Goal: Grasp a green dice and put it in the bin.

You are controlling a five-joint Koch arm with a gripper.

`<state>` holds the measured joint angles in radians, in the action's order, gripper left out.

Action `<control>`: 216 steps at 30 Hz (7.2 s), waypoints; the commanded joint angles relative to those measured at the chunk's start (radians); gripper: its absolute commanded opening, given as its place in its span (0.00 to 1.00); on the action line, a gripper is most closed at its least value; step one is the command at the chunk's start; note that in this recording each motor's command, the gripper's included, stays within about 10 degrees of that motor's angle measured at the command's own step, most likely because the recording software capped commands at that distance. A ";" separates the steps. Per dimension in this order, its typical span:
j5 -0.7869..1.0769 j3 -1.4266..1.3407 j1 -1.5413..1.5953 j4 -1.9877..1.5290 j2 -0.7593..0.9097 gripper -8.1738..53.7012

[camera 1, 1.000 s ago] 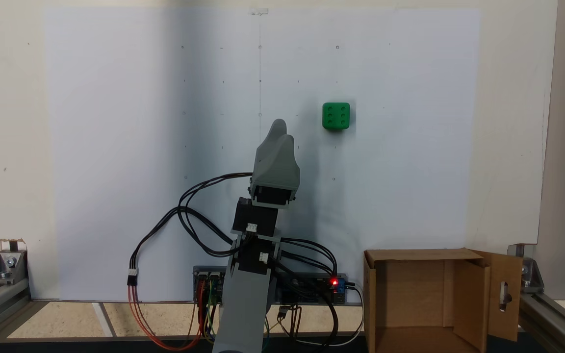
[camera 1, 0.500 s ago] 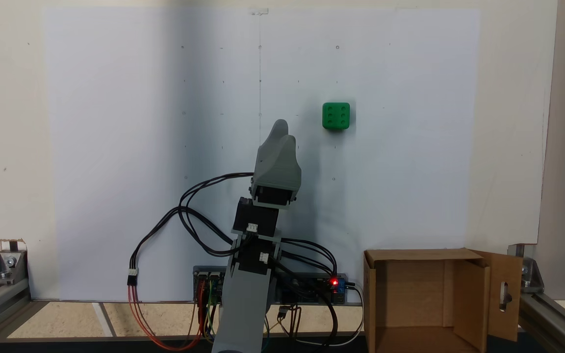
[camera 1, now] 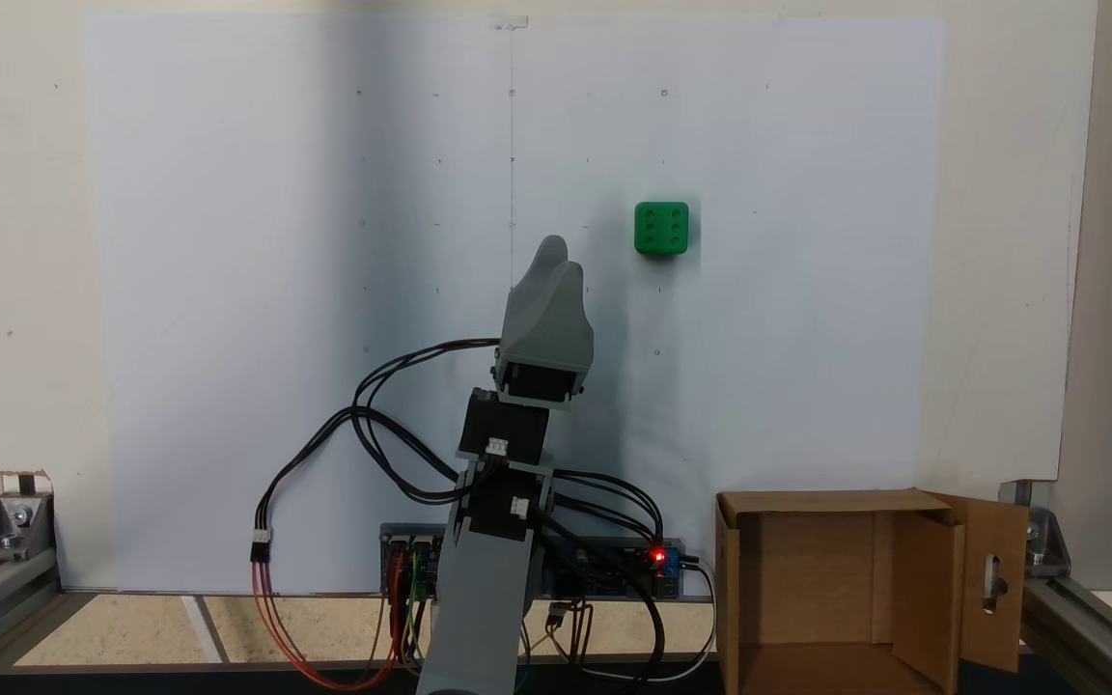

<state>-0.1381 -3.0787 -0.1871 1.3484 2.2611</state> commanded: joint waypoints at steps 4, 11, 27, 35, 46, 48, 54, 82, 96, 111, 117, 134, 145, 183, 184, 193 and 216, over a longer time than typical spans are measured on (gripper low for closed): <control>0.137 -0.048 -0.008 0.017 0.104 0.84; 0.149 -0.048 0.003 0.005 0.101 0.84; 0.147 0.379 0.106 -0.909 0.103 0.84; 0.115 0.752 0.074 -1.445 0.101 0.83; 0.091 1.126 0.014 -2.149 0.006 0.83; 0.098 1.218 -0.063 -2.301 -0.078 0.86; 0.301 1.402 -0.239 -2.643 -0.261 0.88; 0.876 1.824 -0.400 -2.661 -0.667 0.89; 0.773 1.822 -0.385 -2.540 -0.781 0.87; 0.672 1.704 -0.383 -2.395 -0.801 0.84; 0.667 1.615 -0.382 -2.315 -0.801 0.84; 0.663 1.566 -0.377 -2.224 -0.845 0.83; 0.650 1.549 -0.368 -2.183 -0.891 0.83; 0.571 1.428 -0.376 -1.991 -0.973 0.81; 0.566 1.428 -0.376 -1.982 -0.977 0.81; 0.554 1.419 -0.359 -1.947 -1.002 0.80; 0.546 1.393 -0.334 -1.852 -1.026 0.63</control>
<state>0.4633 -1.6950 -0.5308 -0.5369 1.2333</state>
